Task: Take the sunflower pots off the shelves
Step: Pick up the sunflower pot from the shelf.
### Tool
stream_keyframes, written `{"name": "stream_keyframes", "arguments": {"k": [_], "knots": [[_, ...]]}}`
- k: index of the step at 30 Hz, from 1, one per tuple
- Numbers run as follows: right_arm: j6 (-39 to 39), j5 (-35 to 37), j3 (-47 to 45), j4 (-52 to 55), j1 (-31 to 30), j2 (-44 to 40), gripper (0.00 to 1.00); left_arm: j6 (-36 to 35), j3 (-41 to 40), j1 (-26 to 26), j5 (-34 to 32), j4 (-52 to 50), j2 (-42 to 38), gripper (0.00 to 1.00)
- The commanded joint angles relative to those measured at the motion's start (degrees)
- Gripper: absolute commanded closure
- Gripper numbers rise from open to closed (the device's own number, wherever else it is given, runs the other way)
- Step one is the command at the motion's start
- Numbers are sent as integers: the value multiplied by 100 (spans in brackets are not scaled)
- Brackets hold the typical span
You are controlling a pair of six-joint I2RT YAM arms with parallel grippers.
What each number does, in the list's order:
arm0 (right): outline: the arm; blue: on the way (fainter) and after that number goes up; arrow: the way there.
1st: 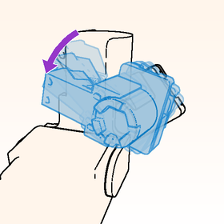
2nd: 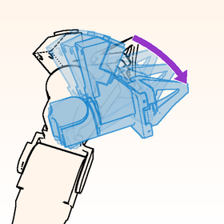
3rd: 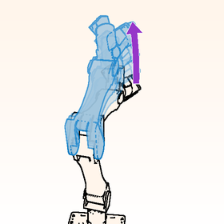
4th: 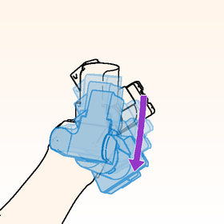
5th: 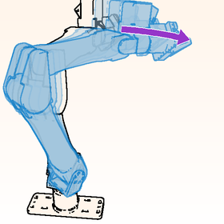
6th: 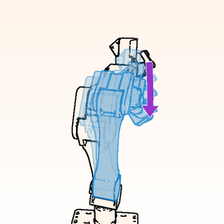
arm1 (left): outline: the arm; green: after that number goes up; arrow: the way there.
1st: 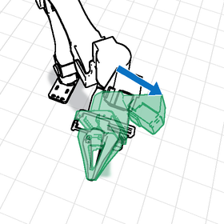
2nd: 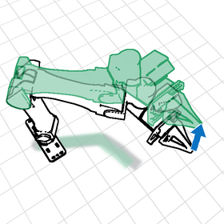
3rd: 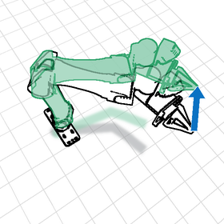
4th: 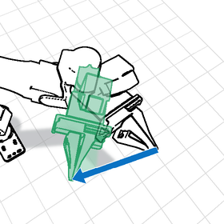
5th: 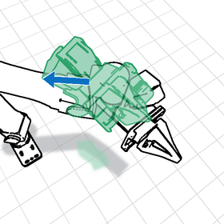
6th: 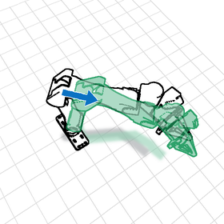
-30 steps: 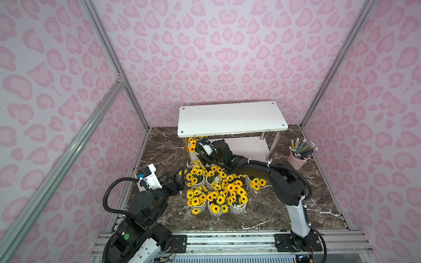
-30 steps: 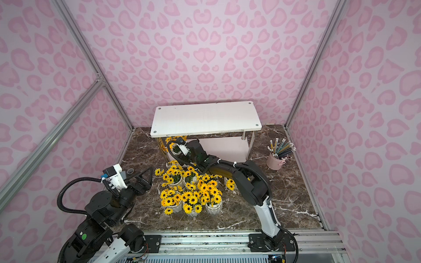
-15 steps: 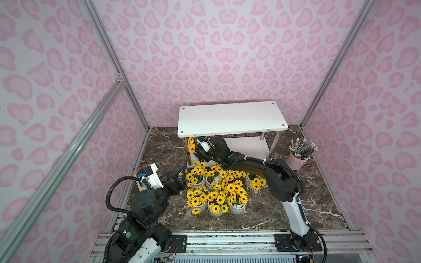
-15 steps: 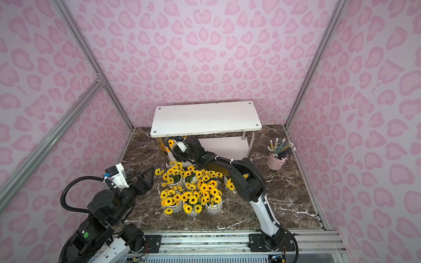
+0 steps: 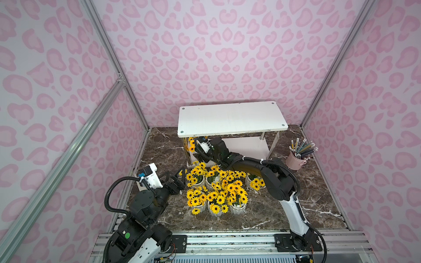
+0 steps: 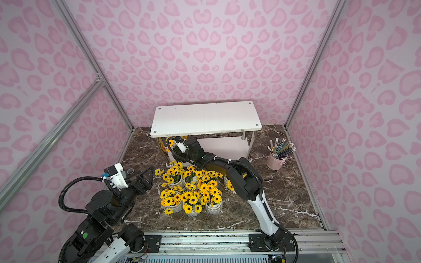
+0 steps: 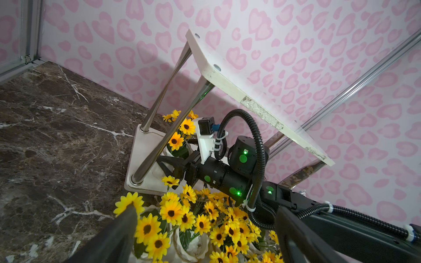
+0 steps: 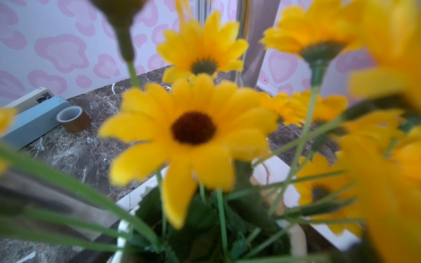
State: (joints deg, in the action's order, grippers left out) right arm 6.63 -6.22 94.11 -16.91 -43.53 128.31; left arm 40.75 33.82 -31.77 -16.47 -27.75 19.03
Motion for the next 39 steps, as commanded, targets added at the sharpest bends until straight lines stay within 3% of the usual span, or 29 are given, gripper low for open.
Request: {"name": "stream_keyframes", "arguments": {"k": [1, 18, 23, 30, 39], "knots": [[-84, -99, 162, -331, 14, 61, 2, -23, -12, 4, 56, 146, -8, 3], [139, 60, -137, -60, 137, -161, 24, -26, -86, 4, 164, 366, 86, 3], [152, 11, -578, -190, 291, -411, 21, -45, -98, 4, 203, 396, 132, 3], [135, -231, -513, -263, 293, -353, 3, -59, -121, 4, 258, 541, 198, 3], [34, -205, -60, -254, 275, -84, 1, -125, -29, 4, 285, 505, 262, 3]]}}
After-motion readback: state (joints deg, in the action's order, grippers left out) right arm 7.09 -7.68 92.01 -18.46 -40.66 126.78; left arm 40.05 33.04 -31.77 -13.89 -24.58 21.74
